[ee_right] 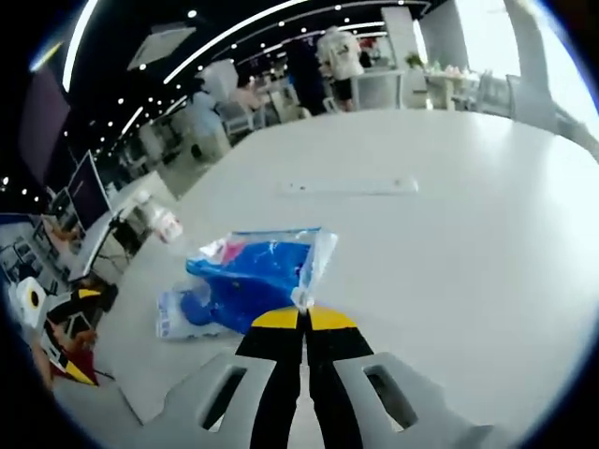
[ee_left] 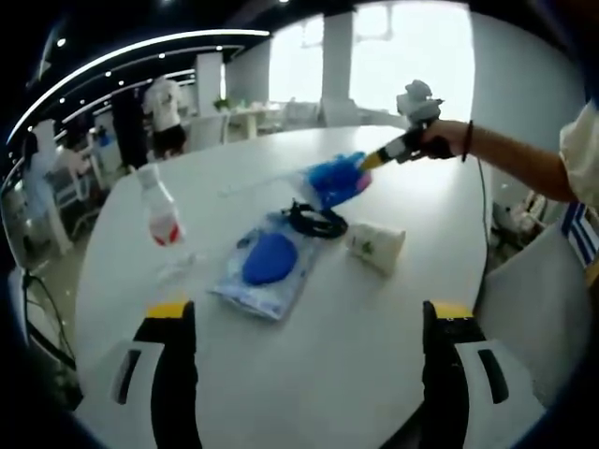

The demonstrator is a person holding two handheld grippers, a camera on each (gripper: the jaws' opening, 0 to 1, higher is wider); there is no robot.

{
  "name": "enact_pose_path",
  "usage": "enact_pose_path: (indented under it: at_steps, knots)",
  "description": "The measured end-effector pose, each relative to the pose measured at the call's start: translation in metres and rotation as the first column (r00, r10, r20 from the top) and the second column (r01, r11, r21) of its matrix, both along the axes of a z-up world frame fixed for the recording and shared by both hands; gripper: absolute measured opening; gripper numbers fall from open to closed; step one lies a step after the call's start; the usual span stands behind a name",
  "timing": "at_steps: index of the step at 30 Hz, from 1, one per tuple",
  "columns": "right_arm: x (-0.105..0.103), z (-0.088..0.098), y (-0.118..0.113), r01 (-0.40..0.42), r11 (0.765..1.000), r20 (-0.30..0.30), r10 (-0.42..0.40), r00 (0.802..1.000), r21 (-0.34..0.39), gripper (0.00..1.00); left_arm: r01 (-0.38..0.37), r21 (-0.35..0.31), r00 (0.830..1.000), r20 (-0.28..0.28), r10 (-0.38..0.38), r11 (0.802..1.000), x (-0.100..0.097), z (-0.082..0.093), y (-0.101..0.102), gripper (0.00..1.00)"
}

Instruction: Arrange the tabletop items into an orderly group along one side of the table until the central work area is clear of visible clutter.

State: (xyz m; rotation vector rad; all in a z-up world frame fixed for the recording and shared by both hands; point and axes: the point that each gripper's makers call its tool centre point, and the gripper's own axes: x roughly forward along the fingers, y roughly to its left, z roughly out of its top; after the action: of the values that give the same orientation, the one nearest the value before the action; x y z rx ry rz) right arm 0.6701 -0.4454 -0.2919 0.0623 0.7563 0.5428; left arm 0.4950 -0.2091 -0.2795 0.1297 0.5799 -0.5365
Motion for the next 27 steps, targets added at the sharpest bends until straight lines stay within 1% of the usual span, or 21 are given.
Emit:
enact_pose_path:
  at_steps: [3, 9, 15, 17, 18, 24, 27]
  knots:
    - [0.004, -0.001, -0.009, 0.003, 1.0, 0.009, -0.002, 1.0, -0.026, 0.01, 0.001, 0.001, 1.0, -0.004, -0.001, 1.0, 0.0, -0.001, 0.0, 0.98]
    - [0.011, -0.005, -0.025, 0.011, 0.999, 0.01, -0.01, 1.0, -0.05, 0.01, -0.001, 0.003, 1.0, -0.007, 0.001, 1.0, 0.0, -0.002, 0.001, 0.98]
    - [0.019, -0.011, -0.04, 0.019, 0.997, -0.002, -0.019, 1.0, -0.074, 0.01, -0.007, 0.008, 1.0, -0.008, 0.007, 1.0, 0.001, -0.002, 0.003, 0.98]
    - [0.021, -0.013, -0.043, 0.017, 0.996, -0.004, -0.018, 1.0, -0.087, 0.01, -0.009, 0.01, 1.0, -0.011, 0.009, 1.0, 0.001, -0.003, 0.004, 0.98]
    - [0.023, -0.014, -0.046, 0.009, 0.994, -0.006, -0.009, 1.0, -0.105, 0.01, -0.011, 0.012, 1.0, -0.014, 0.011, 1.0, 0.0, -0.004, 0.004, 0.98]
    - [0.035, -0.011, -0.06, 0.003, 0.99, -0.005, -0.004, 1.0, -0.139, 0.01, -0.013, 0.014, 1.0, -0.023, 0.014, 1.0, 0.001, -0.006, 0.005, 0.98]
    - [0.04, -0.01, -0.067, -0.005, 0.986, 0.002, 0.005, 1.0, -0.168, 0.01, -0.013, 0.018, 1.0, -0.026, 0.013, 1.0, 0.0, -0.007, 0.004, 0.98]
